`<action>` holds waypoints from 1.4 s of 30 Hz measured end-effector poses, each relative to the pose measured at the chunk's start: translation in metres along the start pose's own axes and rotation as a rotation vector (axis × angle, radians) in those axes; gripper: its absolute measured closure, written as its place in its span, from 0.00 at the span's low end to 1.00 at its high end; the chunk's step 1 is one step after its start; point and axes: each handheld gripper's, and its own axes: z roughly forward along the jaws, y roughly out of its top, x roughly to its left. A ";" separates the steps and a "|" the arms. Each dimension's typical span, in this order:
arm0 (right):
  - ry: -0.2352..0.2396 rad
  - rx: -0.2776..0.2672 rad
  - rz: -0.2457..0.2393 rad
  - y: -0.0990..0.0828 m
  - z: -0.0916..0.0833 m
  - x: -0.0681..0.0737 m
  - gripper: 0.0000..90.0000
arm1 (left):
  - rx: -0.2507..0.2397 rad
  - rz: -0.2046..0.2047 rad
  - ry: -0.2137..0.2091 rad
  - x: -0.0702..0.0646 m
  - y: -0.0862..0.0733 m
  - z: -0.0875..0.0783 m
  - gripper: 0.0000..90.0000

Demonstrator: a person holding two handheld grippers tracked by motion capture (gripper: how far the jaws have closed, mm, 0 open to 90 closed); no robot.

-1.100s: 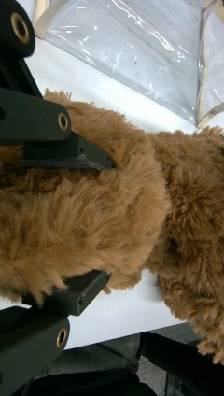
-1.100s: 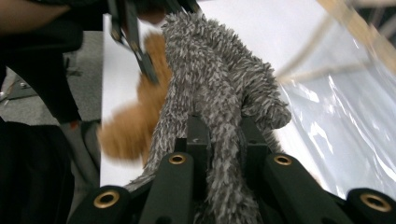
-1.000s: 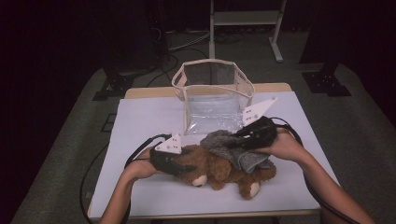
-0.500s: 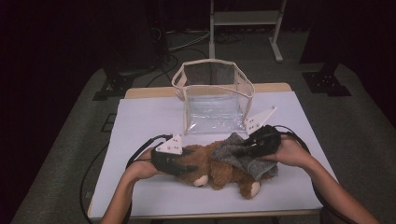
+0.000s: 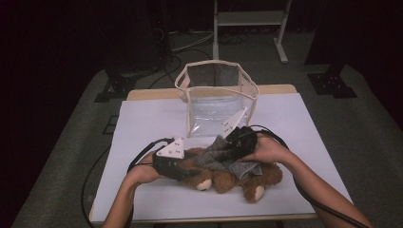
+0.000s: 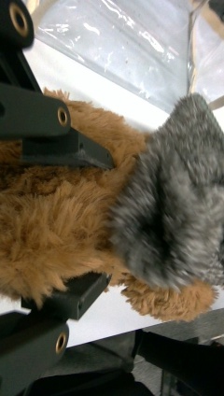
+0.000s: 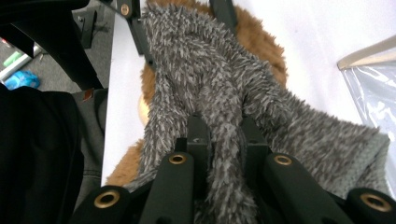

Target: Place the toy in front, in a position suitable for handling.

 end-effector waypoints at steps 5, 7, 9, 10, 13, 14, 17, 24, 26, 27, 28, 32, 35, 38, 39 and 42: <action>0.001 -0.035 0.027 -0.014 -0.005 0.004 0.87 | -0.008 -0.043 0.032 -0.001 0.000 -0.011 0.33; -0.002 -0.037 0.030 -0.017 -0.006 0.006 0.87 | 0.000 -0.061 0.039 0.000 -0.001 -0.012 0.30; -0.008 -0.029 0.024 -0.016 -0.007 0.008 0.87 | -0.004 -0.072 0.024 0.000 -0.005 -0.012 0.33; -0.009 -0.020 0.016 -0.014 -0.008 0.009 0.87 | -0.007 -0.066 0.020 0.000 -0.006 -0.011 0.39; -0.034 -0.002 -0.028 0.003 -0.012 0.012 0.87 | -0.019 -0.066 0.016 0.001 -0.009 -0.006 0.49; -0.035 -0.001 -0.032 0.008 -0.012 0.013 0.87 | -0.019 -0.066 0.016 0.001 -0.009 -0.006 0.50; -0.032 0.007 -0.061 0.022 -0.008 0.015 0.87 | -0.029 -0.064 0.018 0.001 -0.008 -0.005 0.50; -0.012 0.018 -0.078 0.047 0.025 0.013 0.87 | -0.028 -0.050 0.012 -0.001 -0.009 -0.004 0.49; -0.005 0.020 -0.076 0.044 0.024 0.013 0.87 | -0.034 -0.053 0.007 -0.002 -0.011 -0.004 0.49; -0.005 0.020 -0.076 0.044 0.024 0.013 0.87 | -0.031 -0.050 0.007 -0.003 -0.011 -0.003 0.49; -0.007 0.025 -0.079 0.042 0.023 0.013 0.87 | -0.024 -0.045 0.007 -0.003 -0.010 -0.003 0.49; -0.019 0.046 -0.055 0.023 0.009 0.010 0.87 | -0.017 -0.038 0.009 -0.004 -0.009 -0.003 0.49; -0.027 0.032 -0.042 0.019 0.003 0.009 0.87 | -0.014 -0.038 0.006 -0.004 -0.008 -0.002 0.49; -0.023 -0.010 -0.064 0.032 0.003 0.016 0.87 | 0.000 -0.032 0.006 -0.004 -0.006 -0.002 0.48; -0.023 -0.010 -0.064 0.032 0.003 0.016 0.87 | 0.002 -0.031 0.007 -0.004 -0.006 -0.002 0.48; -0.012 -0.011 -0.088 0.039 0.012 0.019 0.87 | 0.004 -0.025 0.008 -0.005 -0.007 -0.003 0.48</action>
